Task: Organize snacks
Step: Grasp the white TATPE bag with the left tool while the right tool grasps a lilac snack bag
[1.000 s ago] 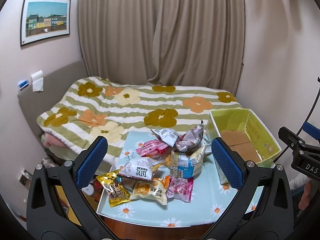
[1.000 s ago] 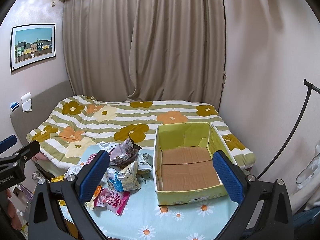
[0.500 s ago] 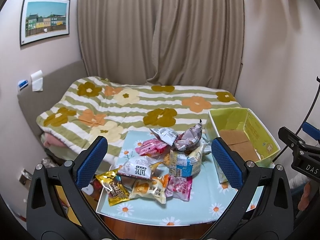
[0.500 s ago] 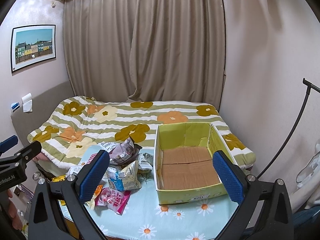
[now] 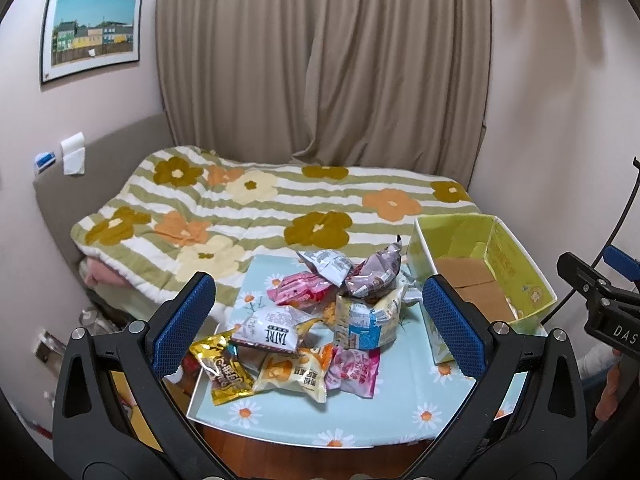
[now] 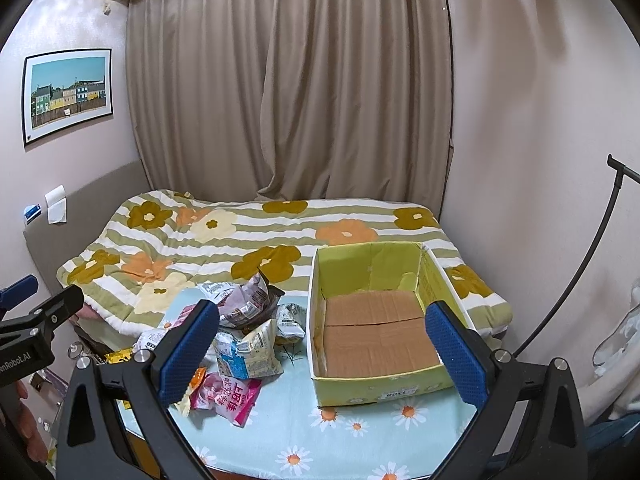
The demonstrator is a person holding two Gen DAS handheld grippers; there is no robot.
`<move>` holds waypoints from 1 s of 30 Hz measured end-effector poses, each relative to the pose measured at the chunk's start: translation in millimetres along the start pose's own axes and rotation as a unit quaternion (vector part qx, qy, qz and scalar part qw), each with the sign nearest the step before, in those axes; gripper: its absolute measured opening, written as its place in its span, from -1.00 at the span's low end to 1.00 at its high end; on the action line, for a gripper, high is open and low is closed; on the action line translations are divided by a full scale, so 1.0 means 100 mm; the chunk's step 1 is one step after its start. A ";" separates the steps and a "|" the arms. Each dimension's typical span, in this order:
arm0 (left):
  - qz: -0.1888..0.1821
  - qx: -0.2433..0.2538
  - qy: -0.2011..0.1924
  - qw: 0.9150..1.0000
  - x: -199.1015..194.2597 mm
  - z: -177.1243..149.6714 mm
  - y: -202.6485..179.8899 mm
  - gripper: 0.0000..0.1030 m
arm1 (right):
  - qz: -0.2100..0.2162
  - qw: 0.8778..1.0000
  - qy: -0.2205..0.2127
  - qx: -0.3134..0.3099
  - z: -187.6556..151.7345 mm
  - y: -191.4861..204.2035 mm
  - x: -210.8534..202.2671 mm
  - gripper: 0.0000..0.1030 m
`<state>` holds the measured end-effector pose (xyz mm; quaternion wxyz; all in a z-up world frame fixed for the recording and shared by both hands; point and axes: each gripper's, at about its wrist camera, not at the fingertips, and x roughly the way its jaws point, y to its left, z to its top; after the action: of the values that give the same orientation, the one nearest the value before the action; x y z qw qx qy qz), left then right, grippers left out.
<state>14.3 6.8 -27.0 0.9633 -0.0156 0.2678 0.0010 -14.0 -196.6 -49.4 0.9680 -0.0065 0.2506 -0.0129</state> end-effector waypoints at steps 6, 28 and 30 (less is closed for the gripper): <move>0.012 -0.011 0.046 0.999 0.19 -0.11 0.06 1.00 | 0.014 0.999 0.033 -0.005 0.02 -0.08 0.14 0.99; -0.082 0.041 0.286 0.954 2.26 -0.33 0.90 0.99 | 0.042 0.982 0.162 0.083 0.02 0.71 1.74 0.99; -0.095 0.038 0.304 0.947 2.43 -0.38 0.98 0.99 | 0.037 0.980 0.173 0.091 0.01 0.77 1.91 0.99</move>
<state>201.3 101.7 -188.0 0.8317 -0.0039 0.5451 -0.1055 154.8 -124.6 -142.7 0.9062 0.0934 0.4124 -0.0009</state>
